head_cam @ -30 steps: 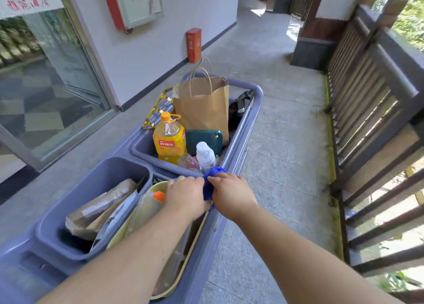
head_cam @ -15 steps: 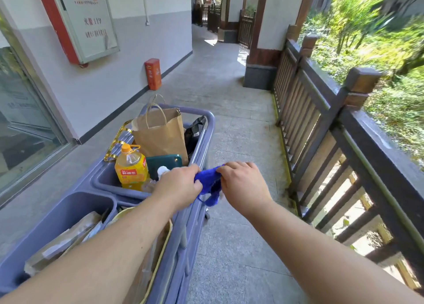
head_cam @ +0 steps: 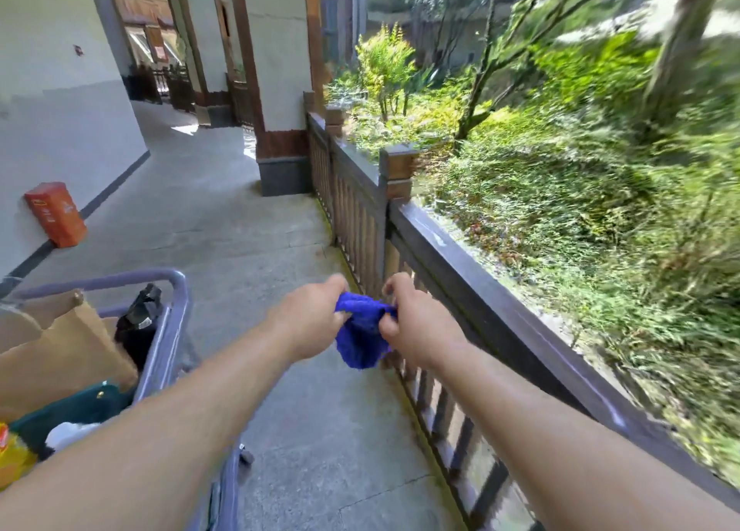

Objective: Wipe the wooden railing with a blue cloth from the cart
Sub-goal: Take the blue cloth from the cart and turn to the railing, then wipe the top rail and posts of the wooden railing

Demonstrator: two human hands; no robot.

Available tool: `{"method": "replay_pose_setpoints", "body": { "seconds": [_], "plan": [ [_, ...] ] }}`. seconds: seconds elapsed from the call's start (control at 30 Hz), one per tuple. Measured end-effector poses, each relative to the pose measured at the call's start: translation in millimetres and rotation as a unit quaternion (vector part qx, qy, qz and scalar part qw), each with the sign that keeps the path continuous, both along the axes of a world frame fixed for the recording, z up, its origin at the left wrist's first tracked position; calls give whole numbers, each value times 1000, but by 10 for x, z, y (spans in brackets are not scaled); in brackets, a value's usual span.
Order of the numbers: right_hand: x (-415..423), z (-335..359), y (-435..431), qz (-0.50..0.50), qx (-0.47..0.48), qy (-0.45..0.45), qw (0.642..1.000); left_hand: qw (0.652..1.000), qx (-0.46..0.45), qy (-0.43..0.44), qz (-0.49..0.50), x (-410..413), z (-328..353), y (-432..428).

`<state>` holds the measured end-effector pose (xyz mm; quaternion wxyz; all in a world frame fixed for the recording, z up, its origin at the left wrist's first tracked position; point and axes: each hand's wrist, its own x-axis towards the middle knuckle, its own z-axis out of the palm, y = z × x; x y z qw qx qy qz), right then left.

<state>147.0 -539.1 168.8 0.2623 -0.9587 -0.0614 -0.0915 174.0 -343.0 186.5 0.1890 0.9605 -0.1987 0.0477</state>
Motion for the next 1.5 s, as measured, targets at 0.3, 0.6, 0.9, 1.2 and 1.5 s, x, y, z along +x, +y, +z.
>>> {"method": "replay_pose_setpoints", "body": {
  "seconds": [0.3,0.6,0.9,1.2,1.5],
  "plan": [
    [-43,-143,-1771,-138,64,16,988,986,49,-78,-139,442,277,-1537],
    [-179,138,-2976,-212,83,-54,972,971,90,-128,-182,681,193,-2936],
    [-591,150,-3616,-242,-69,59,966,953,45,-22,-298,716,177,-3877],
    [-1290,11,-3586,-438,-34,114,891,873,36,18,-486,538,-145,-4397],
    [-1510,-94,-3202,-558,-72,95,821,832,5,-35,-554,121,-602,-4721]
  ]
}}
